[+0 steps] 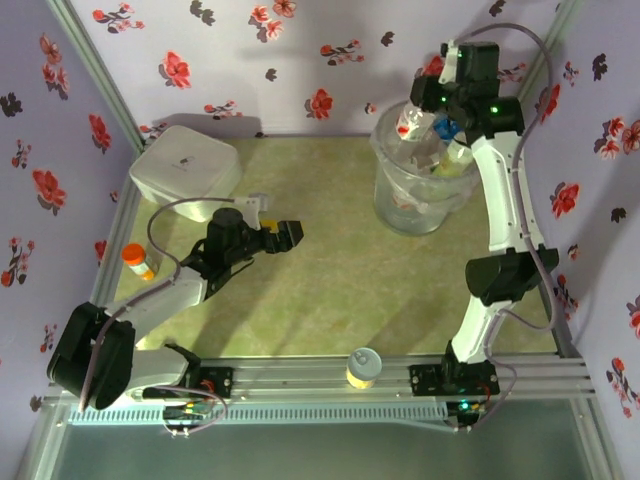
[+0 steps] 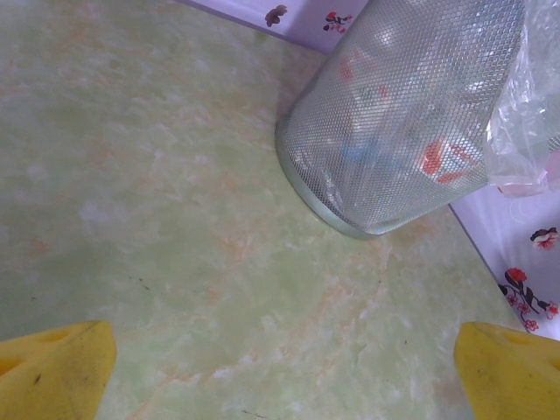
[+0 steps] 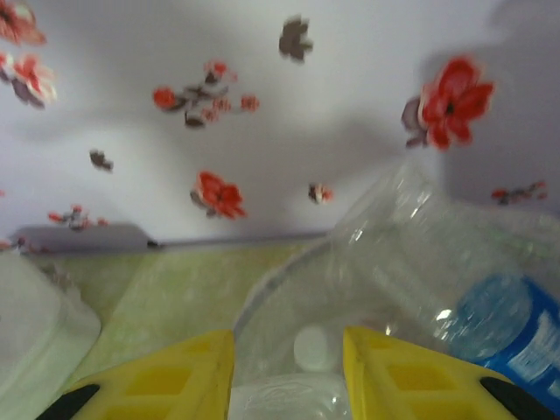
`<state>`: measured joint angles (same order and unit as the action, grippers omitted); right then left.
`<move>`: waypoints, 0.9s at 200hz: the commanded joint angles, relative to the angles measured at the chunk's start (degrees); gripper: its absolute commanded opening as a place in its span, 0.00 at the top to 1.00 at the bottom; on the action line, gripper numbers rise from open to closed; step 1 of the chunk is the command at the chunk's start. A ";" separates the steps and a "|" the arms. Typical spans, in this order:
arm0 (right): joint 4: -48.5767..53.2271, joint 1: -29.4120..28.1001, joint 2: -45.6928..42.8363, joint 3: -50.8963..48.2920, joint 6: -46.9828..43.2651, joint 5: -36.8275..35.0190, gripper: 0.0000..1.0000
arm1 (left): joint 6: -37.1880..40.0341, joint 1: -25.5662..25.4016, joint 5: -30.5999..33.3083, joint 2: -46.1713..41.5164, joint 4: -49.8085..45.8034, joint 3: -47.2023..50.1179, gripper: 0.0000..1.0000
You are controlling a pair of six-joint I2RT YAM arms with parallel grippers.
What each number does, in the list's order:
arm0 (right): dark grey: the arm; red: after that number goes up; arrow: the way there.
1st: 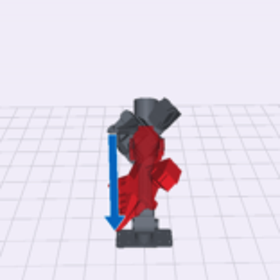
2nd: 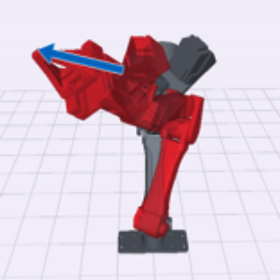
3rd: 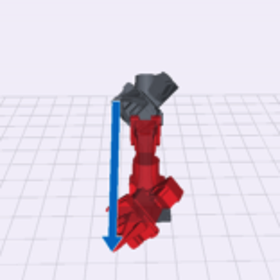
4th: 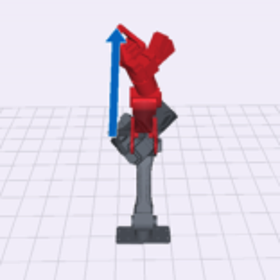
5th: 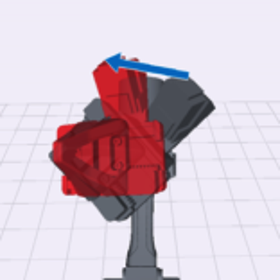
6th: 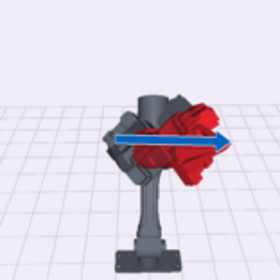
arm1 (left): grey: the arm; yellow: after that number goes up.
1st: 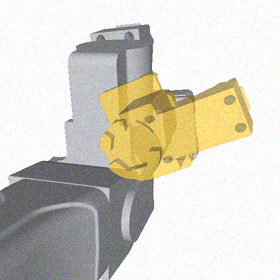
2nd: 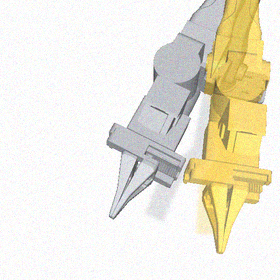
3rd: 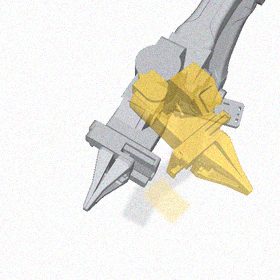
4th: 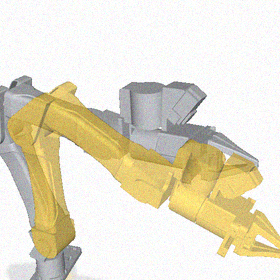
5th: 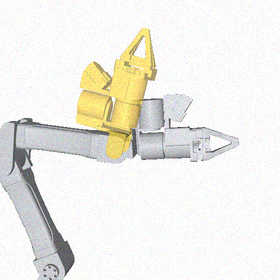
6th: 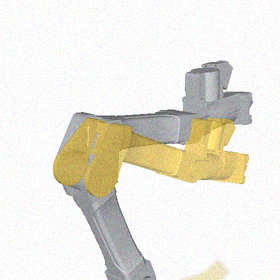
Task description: Put the plastic bottles in the bin
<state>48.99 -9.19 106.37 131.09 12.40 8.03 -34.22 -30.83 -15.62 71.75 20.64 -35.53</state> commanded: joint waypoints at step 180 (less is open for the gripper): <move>13.11 -4.01 11.89 -10.91 -1.00 -4.42 0.70 | -1.13 0.83 -0.41 -3.24 0.01 1.69 0.00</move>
<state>43.83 -12.21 112.88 124.44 11.94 1.65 -36.73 -30.55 -16.27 70.96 22.31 -33.95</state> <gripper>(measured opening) 0.348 0.997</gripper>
